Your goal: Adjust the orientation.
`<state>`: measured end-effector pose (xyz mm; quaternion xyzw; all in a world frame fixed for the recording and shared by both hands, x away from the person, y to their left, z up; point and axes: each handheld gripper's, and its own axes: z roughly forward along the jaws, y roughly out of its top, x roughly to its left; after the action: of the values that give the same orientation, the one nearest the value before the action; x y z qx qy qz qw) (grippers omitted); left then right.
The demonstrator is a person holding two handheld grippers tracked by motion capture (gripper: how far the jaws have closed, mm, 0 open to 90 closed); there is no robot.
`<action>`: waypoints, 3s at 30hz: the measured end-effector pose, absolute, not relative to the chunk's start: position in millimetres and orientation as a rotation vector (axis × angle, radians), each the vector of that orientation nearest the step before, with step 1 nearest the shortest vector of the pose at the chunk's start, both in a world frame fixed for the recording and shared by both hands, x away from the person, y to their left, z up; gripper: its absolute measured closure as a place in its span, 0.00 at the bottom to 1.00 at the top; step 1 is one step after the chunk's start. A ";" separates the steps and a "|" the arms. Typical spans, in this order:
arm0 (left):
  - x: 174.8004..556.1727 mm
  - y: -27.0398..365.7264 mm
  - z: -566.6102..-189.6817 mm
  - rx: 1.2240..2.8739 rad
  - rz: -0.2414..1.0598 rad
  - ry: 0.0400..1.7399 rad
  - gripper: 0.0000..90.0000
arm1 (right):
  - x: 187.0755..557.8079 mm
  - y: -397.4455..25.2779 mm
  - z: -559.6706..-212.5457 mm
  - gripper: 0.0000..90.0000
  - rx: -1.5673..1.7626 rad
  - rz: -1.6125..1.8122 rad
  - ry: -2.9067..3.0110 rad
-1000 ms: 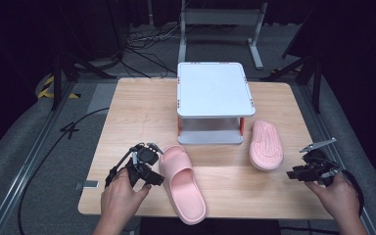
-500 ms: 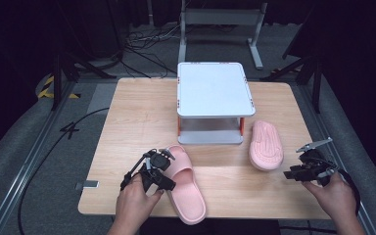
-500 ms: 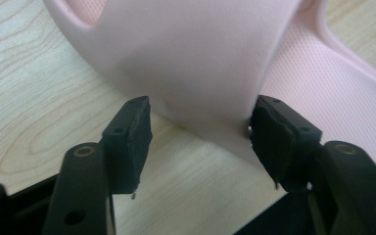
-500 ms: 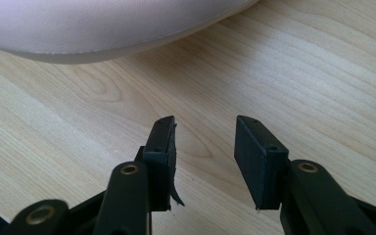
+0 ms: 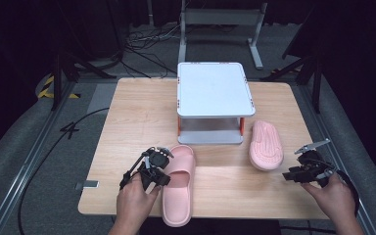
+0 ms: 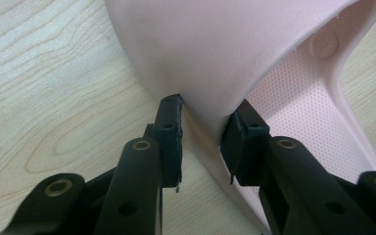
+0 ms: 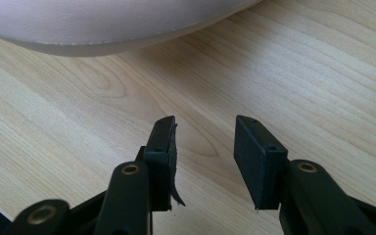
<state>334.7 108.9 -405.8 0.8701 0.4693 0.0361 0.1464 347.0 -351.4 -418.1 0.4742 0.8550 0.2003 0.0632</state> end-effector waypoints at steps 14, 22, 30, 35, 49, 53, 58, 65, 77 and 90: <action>340.2 100.5 -388.7 2.445 0.160 1.340 0.87 | 340.9 -354.9 -422.0 0.68 1.446 0.593 2.576; 352.1 87.4 -372.3 2.425 0.200 1.298 0.87 | 334.9 -359.6 -419.7 0.68 1.463 0.599 2.555; 379.5 79.6 -365.5 2.361 0.232 1.315 0.88 | 334.9 -360.3 -423.2 0.68 1.466 0.591 2.558; 394.5 72.9 -361.3 2.342 0.243 1.332 0.88 | 334.4 -362.8 -424.3 0.68 1.477 0.593 2.556; 427.9 55.8 -376.5 2.302 0.294 1.372 0.88 | 335.1 -363.1 -427.9 0.68 1.484 0.586 2.565; 432.1 57.3 -378.5 2.265 0.336 1.405 0.88 | 335.4 -362.9 -429.1 0.68 1.484 0.582 2.571; 437.5 60.6 -386.3 2.235 0.323 1.431 0.87 | 335.3 -362.6 -429.4 0.68 1.484 0.580 2.572; 438.2 64.3 -395.6 2.204 0.226 1.442 0.75 | 335.4 -362.0 -429.5 0.69 1.478 0.580 2.574; 410.2 86.1 -373.4 2.259 0.196 1.353 0.57 | 336.5 -360.8 -428.2 0.68 1.479 0.584 2.568; 347.6 102.6 -374.4 2.455 0.072 1.201 0.56 | 334.1 -360.3 -427.5 0.68 1.475 0.584 2.562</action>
<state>347.6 102.6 -374.4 0.8793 0.4303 0.0257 0.2025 334.1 -360.3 -427.5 0.4883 0.8485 0.1934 0.0641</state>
